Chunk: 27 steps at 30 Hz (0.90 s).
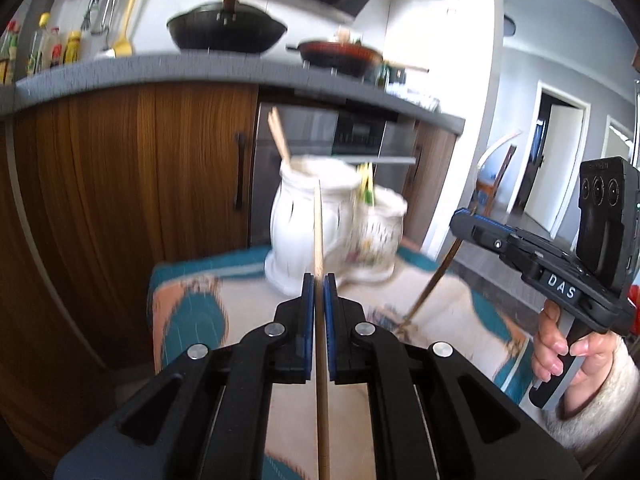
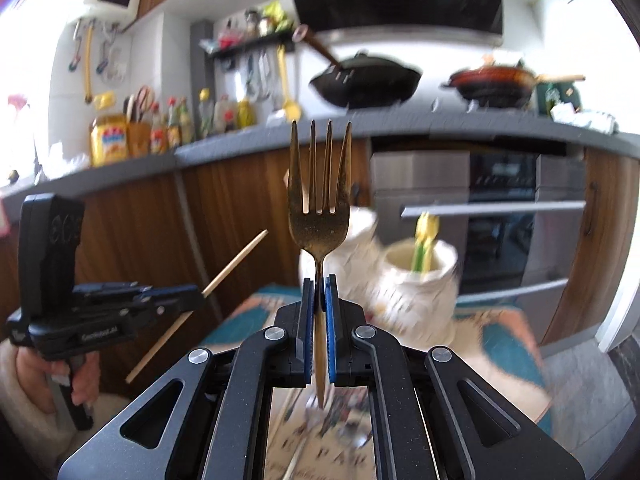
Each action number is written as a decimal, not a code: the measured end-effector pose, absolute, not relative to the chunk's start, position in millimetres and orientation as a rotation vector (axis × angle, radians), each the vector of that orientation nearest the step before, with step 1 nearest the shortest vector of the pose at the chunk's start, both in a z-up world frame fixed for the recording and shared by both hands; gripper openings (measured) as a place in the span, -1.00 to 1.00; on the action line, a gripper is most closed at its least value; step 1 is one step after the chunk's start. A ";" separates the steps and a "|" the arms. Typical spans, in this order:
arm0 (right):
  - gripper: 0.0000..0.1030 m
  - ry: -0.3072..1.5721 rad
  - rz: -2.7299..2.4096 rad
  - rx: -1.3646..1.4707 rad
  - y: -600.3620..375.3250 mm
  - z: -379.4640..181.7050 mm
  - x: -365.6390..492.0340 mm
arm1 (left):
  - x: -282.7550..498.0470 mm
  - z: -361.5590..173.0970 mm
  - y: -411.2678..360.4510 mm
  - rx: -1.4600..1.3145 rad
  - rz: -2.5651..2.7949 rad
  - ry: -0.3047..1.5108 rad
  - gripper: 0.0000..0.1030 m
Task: Organize utensils
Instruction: 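Lift the chopstick and gold fork up over the ceramic holder with both tools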
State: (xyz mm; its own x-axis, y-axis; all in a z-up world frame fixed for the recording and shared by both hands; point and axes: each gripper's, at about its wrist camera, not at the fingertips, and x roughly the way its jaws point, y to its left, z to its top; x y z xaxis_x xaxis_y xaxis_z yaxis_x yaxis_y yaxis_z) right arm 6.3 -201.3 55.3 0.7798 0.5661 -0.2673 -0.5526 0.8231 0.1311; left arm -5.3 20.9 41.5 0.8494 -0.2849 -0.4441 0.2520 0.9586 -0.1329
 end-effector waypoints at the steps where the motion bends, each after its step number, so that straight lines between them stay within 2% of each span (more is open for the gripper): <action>1: -0.87 0.288 0.590 0.054 -204.3 62.2 9.1 | -3.0 47.2 18.6 -0.064 -0.279 0.464 -0.91; 14: -0.87 0.138 0.483 0.159 -224.2 127.1 68.9 | 48.1 96.9 -1.9 -0.082 -0.322 0.267 -0.91; 27: -0.87 0.121 0.428 0.232 -231.6 107.2 132.9 | 131.4 112.6 -12.3 -0.170 -0.308 0.167 -0.91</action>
State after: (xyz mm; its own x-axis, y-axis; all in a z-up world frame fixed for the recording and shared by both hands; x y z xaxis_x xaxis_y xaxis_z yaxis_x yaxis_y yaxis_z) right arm 132.9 -231.6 107.2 0.9032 0.4238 -0.0676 -0.3963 0.8841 0.2477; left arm 131.4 -12.3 112.6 0.9394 -0.3141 -0.1371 0.2861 0.9390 -0.1909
